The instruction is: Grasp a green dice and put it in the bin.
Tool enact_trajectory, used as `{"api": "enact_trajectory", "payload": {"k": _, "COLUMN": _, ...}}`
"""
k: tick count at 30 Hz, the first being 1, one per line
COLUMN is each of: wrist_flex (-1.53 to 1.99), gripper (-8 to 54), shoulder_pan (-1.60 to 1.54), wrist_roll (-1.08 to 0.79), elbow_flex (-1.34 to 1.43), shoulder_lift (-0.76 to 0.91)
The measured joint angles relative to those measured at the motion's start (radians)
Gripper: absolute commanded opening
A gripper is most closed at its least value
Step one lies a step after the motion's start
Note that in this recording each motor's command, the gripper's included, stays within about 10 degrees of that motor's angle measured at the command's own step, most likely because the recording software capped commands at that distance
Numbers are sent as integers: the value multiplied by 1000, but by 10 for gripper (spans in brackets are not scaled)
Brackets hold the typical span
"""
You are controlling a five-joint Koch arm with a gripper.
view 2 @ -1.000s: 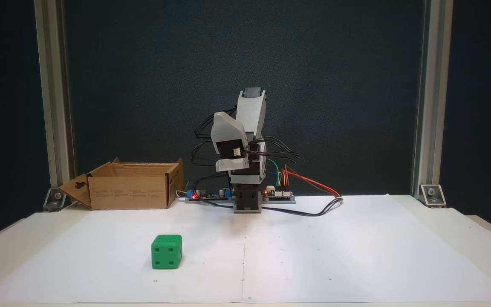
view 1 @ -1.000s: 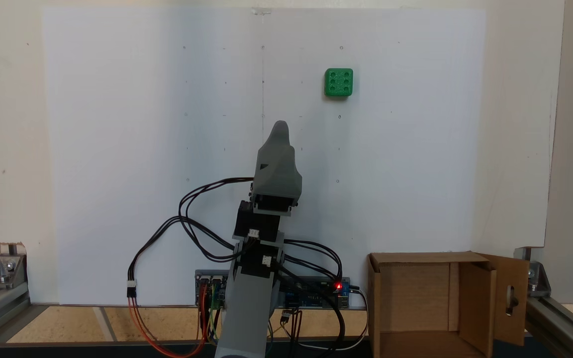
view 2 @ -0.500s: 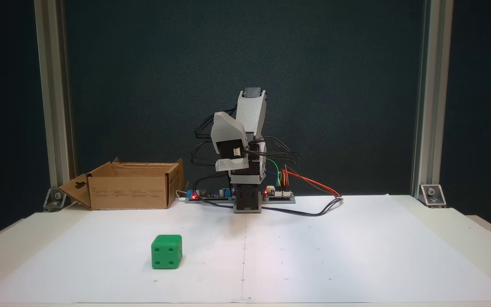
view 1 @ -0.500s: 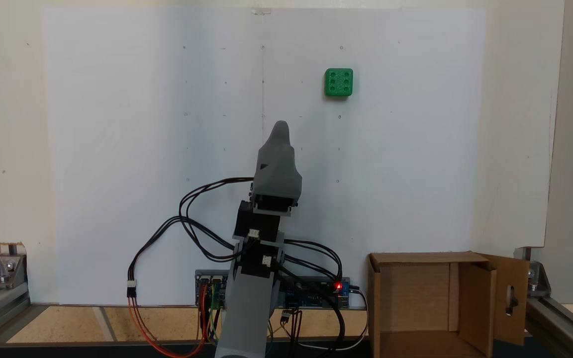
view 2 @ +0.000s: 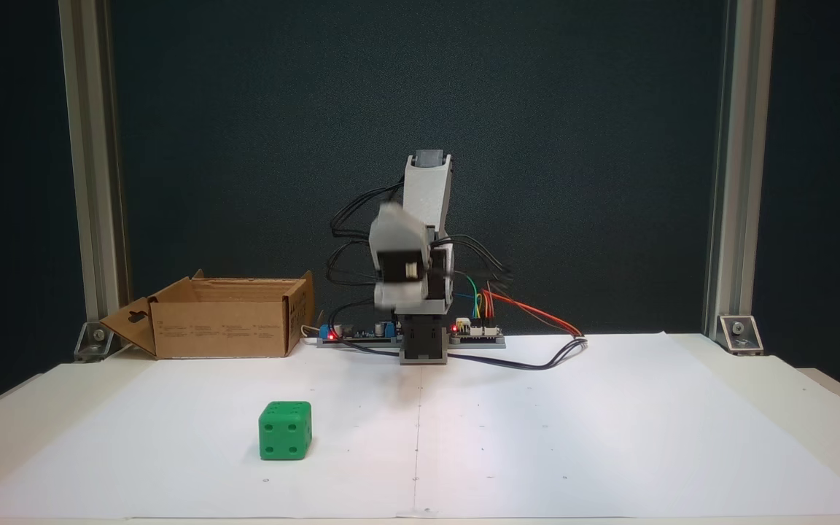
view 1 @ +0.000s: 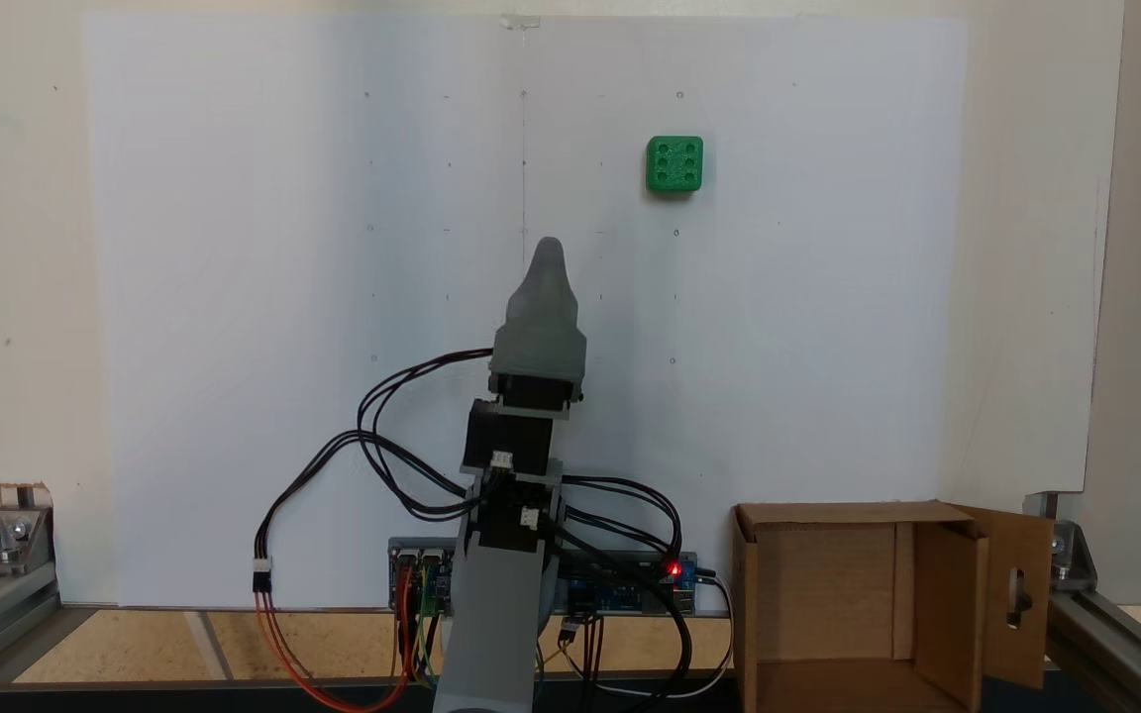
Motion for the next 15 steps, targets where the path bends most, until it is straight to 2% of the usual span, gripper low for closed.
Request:
{"api": "enact_trajectory", "payload": {"k": 7, "wrist_flex": 485, "gripper": 433, "shoulder_pan": 14, "wrist_roll": 0, "elbow_flex": -187, "shoulder_lift": 0}}
{"api": "enact_trajectory", "payload": {"k": 15, "wrist_flex": 1049, "gripper": 431, "shoulder_pan": 60, "wrist_roll": 0, "elbow_flex": -649, "shoulder_lift": 0}}
